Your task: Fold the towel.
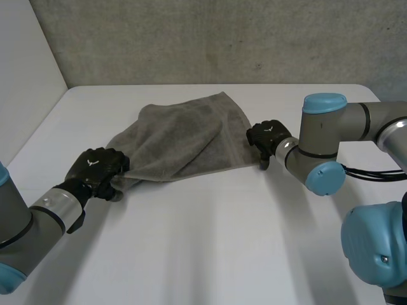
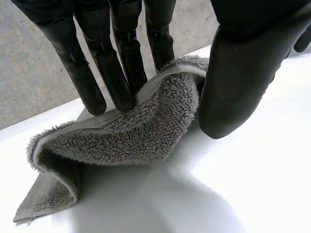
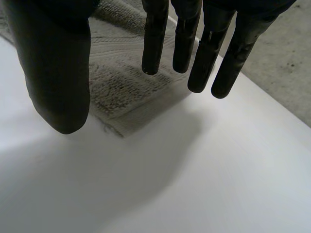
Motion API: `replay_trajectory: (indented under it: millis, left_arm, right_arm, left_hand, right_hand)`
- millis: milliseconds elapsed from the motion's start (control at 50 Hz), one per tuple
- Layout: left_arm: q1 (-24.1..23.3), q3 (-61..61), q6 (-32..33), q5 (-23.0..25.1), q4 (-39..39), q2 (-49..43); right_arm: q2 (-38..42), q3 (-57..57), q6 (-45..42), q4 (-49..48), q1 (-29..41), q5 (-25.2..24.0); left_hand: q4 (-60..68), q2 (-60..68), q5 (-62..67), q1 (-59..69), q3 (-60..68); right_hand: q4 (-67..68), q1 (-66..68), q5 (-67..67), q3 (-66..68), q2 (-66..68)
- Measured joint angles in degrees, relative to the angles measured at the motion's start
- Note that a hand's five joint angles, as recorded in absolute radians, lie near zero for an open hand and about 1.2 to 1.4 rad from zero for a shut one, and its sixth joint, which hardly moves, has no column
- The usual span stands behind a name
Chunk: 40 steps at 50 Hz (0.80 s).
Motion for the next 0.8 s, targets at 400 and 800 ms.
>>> replay_trajectory:
  millis: [400, 800]
  left_arm:
    - [0.00, -0.06, 0.02, 0.00, 0.00, 0.00]
    - [-0.10, -0.40, 0.02, 0.00, 0.00, 0.05]
  right_arm:
    - [2.35, -3.88, 0.05, 3.57, -0.42, -1.79]
    - [1.62, -4.06, 0.02, 6.63, -1.95, -2.99]
  left_hand:
    - [0.00, 0.00, 0.00, 0.00, 0.00]
    - [-0.03, -0.11, 0.00, 0.00, 0.00]
  right_hand:
    - [5.66, 5.50, 4.59, 5.53, 6.36]
    - [9.08, 9.14, 8.87, 9.16, 9.08]
